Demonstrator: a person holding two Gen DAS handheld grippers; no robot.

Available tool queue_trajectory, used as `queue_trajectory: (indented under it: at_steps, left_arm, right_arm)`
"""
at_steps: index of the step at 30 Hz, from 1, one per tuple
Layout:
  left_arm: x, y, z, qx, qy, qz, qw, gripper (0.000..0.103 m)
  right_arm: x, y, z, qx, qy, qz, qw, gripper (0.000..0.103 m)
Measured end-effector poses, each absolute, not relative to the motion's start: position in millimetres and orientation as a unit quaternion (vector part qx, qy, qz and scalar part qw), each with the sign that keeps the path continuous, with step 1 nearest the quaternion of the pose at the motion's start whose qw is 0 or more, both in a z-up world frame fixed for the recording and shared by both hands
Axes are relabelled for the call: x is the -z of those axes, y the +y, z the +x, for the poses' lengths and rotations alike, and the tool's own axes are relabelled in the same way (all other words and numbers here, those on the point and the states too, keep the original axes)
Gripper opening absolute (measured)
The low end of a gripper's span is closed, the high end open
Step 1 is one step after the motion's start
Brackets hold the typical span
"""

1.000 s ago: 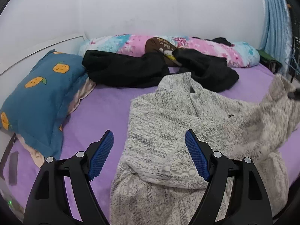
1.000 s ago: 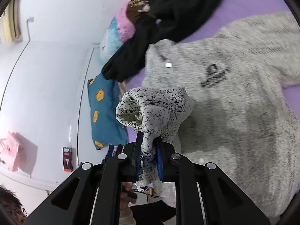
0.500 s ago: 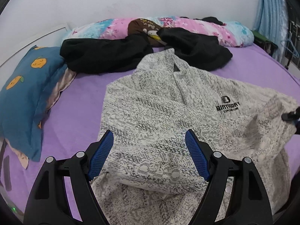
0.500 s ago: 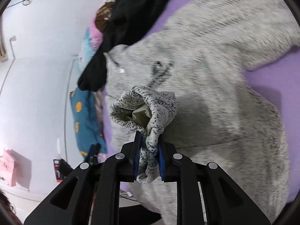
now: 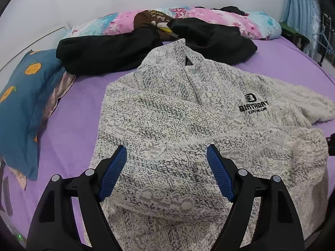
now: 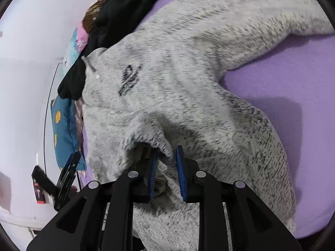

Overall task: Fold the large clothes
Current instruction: 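Carry the sleeve across the jacket front with the right gripper and release, then move the right gripper to the other sleeve cuff and close on it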

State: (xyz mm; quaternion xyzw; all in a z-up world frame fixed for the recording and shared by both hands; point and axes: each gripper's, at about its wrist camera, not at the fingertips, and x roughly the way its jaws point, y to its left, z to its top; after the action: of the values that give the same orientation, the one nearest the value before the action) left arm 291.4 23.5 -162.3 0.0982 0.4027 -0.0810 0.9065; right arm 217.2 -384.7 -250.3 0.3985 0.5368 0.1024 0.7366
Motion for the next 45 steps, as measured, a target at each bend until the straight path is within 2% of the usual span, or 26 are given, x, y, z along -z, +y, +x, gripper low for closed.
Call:
queue_trajectory:
  at_steps: [1, 4, 7, 10, 13, 18, 20, 23, 25, 26, 28, 33, 37, 41, 45]
  left_arm:
    - [162, 23, 292, 0.081, 0.404, 0.098, 0.906, 0.076]
    - [160, 22, 291, 0.084, 0.402, 0.096, 0.907, 0.076]
    - [160, 22, 290, 0.085, 0.402, 0.097, 0.906, 0.076]
    - [159, 23, 288, 0.086, 0.402, 0.098, 0.906, 0.076]
    - [161, 23, 289, 0.088, 0.409, 0.098, 0.903, 0.078]
    - [165, 18, 291, 0.101, 0.420, 0.087, 0.898, 0.079]
    - [168, 13, 290, 0.107, 0.425, 0.086, 0.895, 0.079]
    - [174, 4, 290, 0.111, 0.429, 0.094, 0.892, 0.079]
    - [177, -1, 290, 0.112, 0.432, 0.097, 0.890, 0.079]
    - [177, -2, 289, 0.112, 0.431, 0.096, 0.890, 0.079]
    - [173, -4, 289, 0.116, 0.427, 0.093, 0.892, 0.079]
    - [167, -13, 290, 0.125, 0.422, 0.086, 0.894, 0.080]
    - [164, -32, 289, 0.146, 0.422, 0.085, 0.891, 0.081]
    - [167, -58, 285, 0.169, 0.421, 0.098, 0.886, 0.081]
    - [173, -81, 284, 0.183, 0.424, 0.107, 0.881, 0.081]
  right_arm:
    - [240, -381, 215, -0.100, 0.531, 0.393, 0.744, 0.047]
    - [226, -372, 208, -0.107, 0.523, 0.395, 0.748, 0.049]
    - [228, -368, 201, -0.102, 0.521, 0.406, 0.744, 0.056]
    - [231, -370, 190, -0.091, 0.516, 0.417, 0.743, 0.056]
    - [226, -374, 176, -0.078, 0.508, 0.411, 0.752, 0.065]
    - [214, -377, 170, -0.103, 0.486, 0.412, 0.764, 0.067]
    - [215, -366, 174, -0.122, 0.484, 0.404, 0.767, 0.071]
    - [238, -344, 185, -0.119, 0.516, 0.373, 0.762, 0.071]
    - [259, -337, 191, -0.097, 0.545, 0.360, 0.751, 0.070]
    - [266, -336, 191, -0.092, 0.553, 0.358, 0.746, 0.065]
    - [266, -336, 189, -0.094, 0.557, 0.354, 0.745, 0.065]
    - [223, -363, 179, -0.094, 0.510, 0.359, 0.776, 0.066]
    - [195, -425, 160, -0.054, 0.454, 0.390, 0.800, 0.074]
    - [184, -499, 137, -0.017, 0.408, 0.437, 0.802, 0.074]
    - [178, -554, 117, 0.009, 0.383, 0.436, 0.814, 0.075]
